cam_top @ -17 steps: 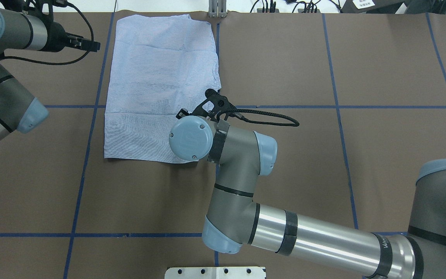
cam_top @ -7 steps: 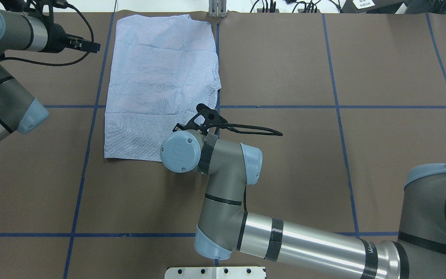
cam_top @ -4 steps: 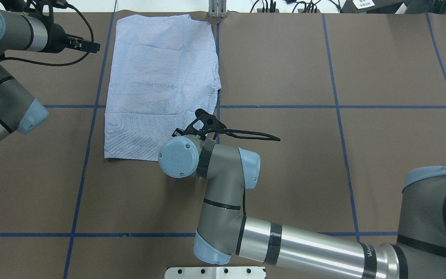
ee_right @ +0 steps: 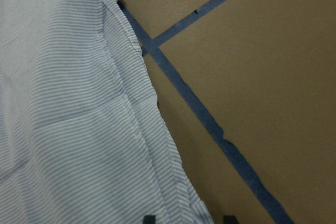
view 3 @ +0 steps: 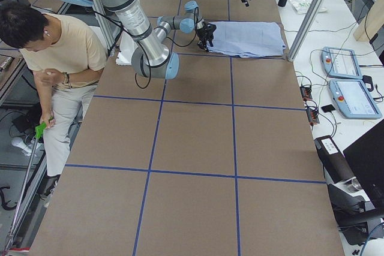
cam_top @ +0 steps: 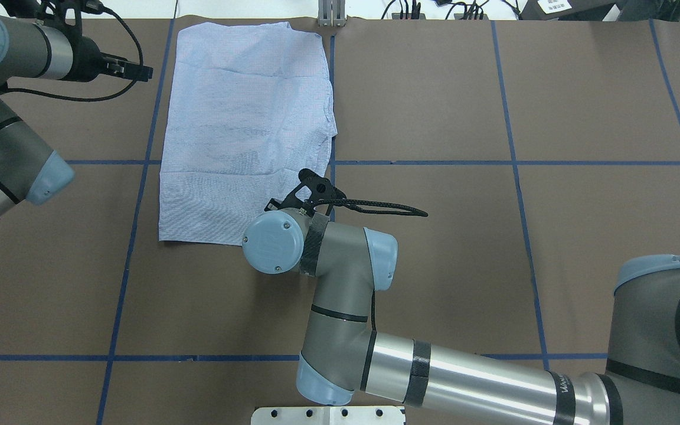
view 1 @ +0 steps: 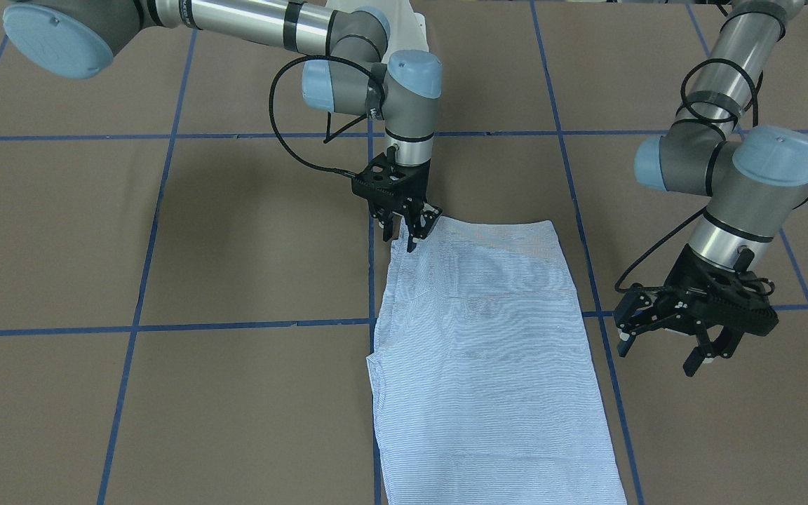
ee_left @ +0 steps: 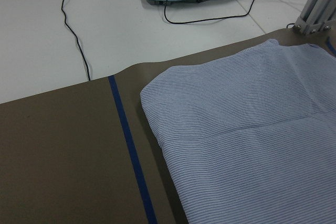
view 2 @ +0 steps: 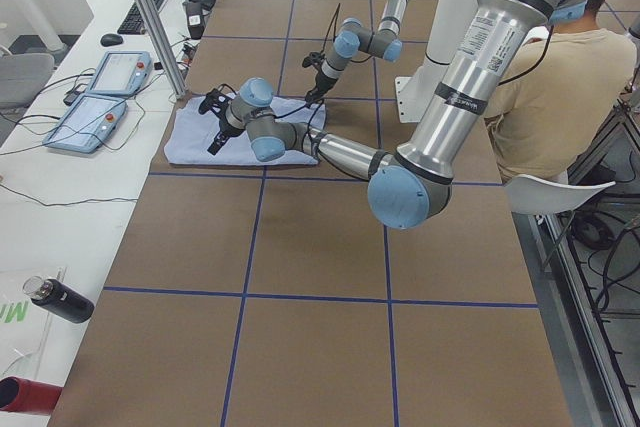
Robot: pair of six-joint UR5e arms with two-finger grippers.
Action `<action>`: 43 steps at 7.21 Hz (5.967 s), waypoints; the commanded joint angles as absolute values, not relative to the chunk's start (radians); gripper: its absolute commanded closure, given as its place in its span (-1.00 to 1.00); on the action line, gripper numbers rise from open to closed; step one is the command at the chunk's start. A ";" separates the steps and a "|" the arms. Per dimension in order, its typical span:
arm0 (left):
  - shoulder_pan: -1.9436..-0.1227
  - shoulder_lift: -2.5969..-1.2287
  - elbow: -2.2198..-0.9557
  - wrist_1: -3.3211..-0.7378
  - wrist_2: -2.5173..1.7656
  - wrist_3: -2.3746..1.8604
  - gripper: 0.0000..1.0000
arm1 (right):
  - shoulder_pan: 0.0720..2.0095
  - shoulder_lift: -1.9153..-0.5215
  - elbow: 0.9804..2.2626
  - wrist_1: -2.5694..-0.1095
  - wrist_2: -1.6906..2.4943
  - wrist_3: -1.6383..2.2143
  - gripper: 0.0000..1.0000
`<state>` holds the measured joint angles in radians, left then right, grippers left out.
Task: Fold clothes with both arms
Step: 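Grasp the shirt edge with the right gripper and pull it toward the robot, then lower the left gripper to the shirt corner nearest it, then grasp the near shirt corners with both grippers and lift them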
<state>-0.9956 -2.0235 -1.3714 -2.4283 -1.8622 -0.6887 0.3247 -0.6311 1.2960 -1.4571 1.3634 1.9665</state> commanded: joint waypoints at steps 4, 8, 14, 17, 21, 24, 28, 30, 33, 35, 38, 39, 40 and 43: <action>-0.994 -2.025 -1.371 -2.427 -1.862 -0.689 -1.00 | 0.322 -0.640 1.307 -1.456 1.361 1.954 1.00; -0.993 -2.026 -1.373 -2.427 -1.862 -0.689 -1.00 | 0.328 -0.962 1.729 -1.477 1.356 1.924 1.00; -0.791 -1.908 -1.625 -2.418 -1.862 -1.068 -1.00 | 0.126 -1.089 1.891 -1.529 1.154 2.029 1.00; -0.458 -1.640 -1.928 -2.419 -1.584 -1.540 -1.00 | 0.127 -1.095 1.898 -1.529 1.138 2.029 1.00; -0.270 -1.649 -1.919 -2.410 -1.408 -1.971 -0.34 | 0.127 -1.094 1.898 -1.531 1.132 2.028 1.00; -0.218 -1.684 -1.911 -2.318 -1.413 -1.959 -0.34 | 0.126 -1.094 1.899 -1.529 1.129 2.029 1.00; -0.187 -1.683 -1.905 -2.312 -1.413 -1.959 -0.31 | 0.124 -1.088 1.899 -1.529 1.129 2.028 1.00; -0.187 -1.684 -1.898 -2.304 -1.413 -1.959 -0.20 | 0.124 -1.089 1.899 -1.529 1.129 2.029 1.00; -0.186 -1.687 -1.890 -2.293 -1.413 -1.959 -0.13 | 0.124 -1.092 1.907 -1.529 1.127 2.029 1.00; -0.186 -1.693 -1.884 -2.287 -1.413 -1.959 -0.03 | 0.124 -1.092 1.907 -1.529 1.127 2.029 1.00; -0.186 -1.706 -1.885 -2.287 -1.411 -1.959 1.00 | 0.126 -1.094 1.910 -1.529 1.124 2.029 1.00; -0.187 -1.704 -1.891 -2.287 -1.410 -1.959 1.00 | 0.126 -1.094 1.914 -1.529 1.124 2.028 1.00; -0.189 -1.703 -1.919 -2.289 -1.410 -1.959 1.00 | 0.109 -1.097 1.940 -1.531 1.121 2.029 1.00; -0.175 -1.680 -2.142 -2.249 -1.414 -1.959 1.00 | -0.067 -1.224 2.266 -1.674 1.029 2.055 1.00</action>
<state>-0.1844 -1.6883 -2.0540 -2.2770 -1.4114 -1.9589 -0.0035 -1.1861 2.1303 -1.5921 1.0564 2.0401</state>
